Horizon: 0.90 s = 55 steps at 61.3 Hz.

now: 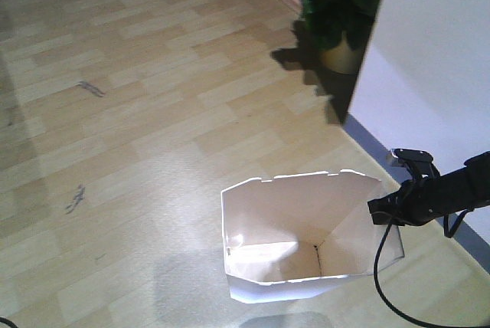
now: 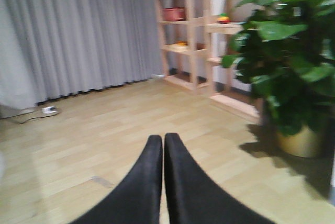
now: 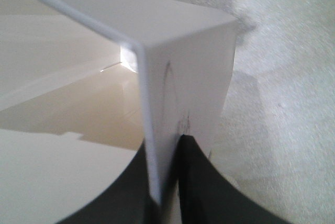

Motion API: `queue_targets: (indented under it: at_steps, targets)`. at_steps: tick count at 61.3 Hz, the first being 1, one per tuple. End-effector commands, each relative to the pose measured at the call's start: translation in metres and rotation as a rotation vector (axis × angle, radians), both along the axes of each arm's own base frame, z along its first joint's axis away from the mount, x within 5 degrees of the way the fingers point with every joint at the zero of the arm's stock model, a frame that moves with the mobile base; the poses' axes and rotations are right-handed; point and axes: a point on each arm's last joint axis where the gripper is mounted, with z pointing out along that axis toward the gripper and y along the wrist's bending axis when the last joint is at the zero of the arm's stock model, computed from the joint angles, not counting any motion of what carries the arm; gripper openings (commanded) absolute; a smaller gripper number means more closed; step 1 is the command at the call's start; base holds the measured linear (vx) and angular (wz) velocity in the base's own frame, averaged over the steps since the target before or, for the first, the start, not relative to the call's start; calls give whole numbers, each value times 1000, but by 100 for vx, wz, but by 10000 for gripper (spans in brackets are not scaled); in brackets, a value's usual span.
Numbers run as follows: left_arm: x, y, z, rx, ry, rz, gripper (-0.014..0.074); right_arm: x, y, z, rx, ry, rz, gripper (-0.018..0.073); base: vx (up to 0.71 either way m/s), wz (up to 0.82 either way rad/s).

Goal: Move trash bin to bedside with robot
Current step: 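Turn the base away from the desk holding the bin in the right gripper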

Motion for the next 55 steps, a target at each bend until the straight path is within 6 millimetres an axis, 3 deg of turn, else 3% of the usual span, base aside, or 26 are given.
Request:
queue_targets:
  at_steps: [1,55]
  targets:
    - [0,-1,3,-23,-69,-10,-6,10,12,31,182,-65,-5,-4,12,56]
    - [0,-1,3,-23,-69,-10,-6,10,12,31,182,-65,-5,-4,11,42]
